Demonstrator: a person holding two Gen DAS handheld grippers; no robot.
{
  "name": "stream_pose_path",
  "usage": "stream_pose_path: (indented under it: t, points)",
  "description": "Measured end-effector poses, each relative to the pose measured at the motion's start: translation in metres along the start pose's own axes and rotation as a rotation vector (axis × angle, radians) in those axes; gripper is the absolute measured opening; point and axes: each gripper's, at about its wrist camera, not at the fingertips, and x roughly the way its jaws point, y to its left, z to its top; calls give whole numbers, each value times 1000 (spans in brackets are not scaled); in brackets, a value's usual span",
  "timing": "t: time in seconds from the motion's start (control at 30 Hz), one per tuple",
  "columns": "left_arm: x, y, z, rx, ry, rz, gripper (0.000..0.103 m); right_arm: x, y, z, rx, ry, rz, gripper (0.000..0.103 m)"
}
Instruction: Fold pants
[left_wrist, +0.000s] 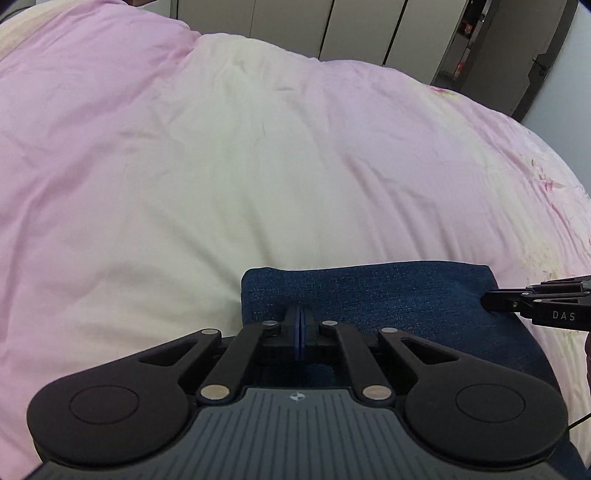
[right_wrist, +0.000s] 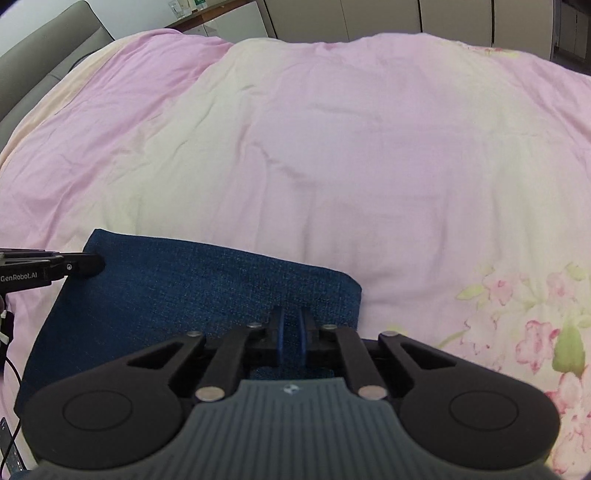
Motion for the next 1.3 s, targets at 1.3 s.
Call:
stream_pose_path:
  t: [1.3]
  points:
    - [-210,-71,-106,205,-140,86,25,-190,59,-176,-87,-202,-13,33]
